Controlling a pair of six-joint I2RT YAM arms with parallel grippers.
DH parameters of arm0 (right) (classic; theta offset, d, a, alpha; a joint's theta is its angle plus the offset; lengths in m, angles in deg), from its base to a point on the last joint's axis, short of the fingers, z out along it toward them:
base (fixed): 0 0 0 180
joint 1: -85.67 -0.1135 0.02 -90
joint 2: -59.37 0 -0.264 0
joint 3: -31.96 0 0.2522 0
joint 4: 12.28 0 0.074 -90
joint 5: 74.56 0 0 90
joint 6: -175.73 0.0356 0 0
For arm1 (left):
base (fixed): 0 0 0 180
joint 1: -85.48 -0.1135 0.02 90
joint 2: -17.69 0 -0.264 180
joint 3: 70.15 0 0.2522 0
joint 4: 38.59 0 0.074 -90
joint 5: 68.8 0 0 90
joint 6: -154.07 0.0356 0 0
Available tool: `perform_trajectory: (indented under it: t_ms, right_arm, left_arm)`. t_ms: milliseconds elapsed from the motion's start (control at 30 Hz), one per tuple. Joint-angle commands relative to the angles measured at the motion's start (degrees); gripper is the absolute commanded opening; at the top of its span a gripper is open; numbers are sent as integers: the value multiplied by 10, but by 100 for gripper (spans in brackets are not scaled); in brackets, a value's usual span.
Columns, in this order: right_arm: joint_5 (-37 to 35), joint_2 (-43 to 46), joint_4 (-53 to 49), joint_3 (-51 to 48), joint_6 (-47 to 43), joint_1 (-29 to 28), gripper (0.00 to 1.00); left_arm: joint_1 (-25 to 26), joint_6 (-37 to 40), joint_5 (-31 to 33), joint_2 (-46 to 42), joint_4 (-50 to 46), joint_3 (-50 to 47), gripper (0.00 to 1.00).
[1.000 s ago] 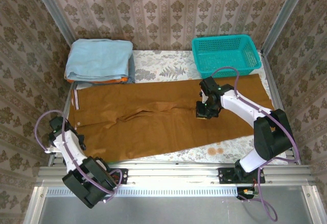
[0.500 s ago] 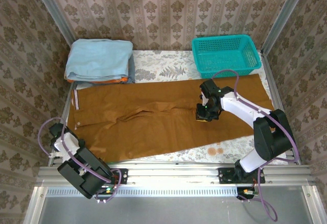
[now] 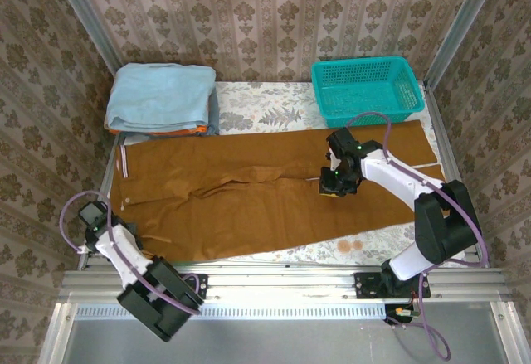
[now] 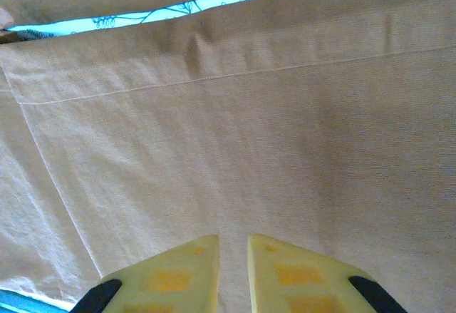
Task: Fold and stack the trousers
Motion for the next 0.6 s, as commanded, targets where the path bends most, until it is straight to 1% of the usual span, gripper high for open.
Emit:
perform_trajectory:
  t_ms: [0, 100, 167, 233, 300, 367, 433, 467, 500, 567]
  right_arm:
    - [-13, 19, -27, 2, -3, 14, 19]
    - [-16, 31, -36, -2, 9, 31, 20]
    - [-16, 45, -43, -13, 32, 55, 24]
    - [-15, 68, -54, -32, 56, 98, 24]
    - [-16, 104, -69, -59, 72, 156, 24]
    - [-34, 144, -92, -88, 82, 221, 32]
    - [-42, 181, -107, -116, 90, 274, 39]
    - [-42, 199, -111, -133, 96, 295, 47]
    - [-39, 211, -115, -148, 100, 311, 50]
    - [-27, 232, -119, -178, 112, 334, 54]
  left_arm:
    - [9, 7, -60, -48, -31, 31, 0]
    - [28, 6, -66, -54, -39, 58, 0]
    - [46, 4, -66, -43, -34, 77, 0]
    - [57, -1, -69, -29, -28, 92, 0]
    - [63, -5, -81, -15, -17, 103, 0]
    - [67, -5, -90, -3, -5, 114, 0]
    - [68, -4, -93, 8, 2, 124, 0]
    - [69, -3, -97, 14, 9, 128, 0]
    - [70, -3, -102, 20, 14, 131, 0]
    - [70, -2, -113, 35, 25, 139, 0]
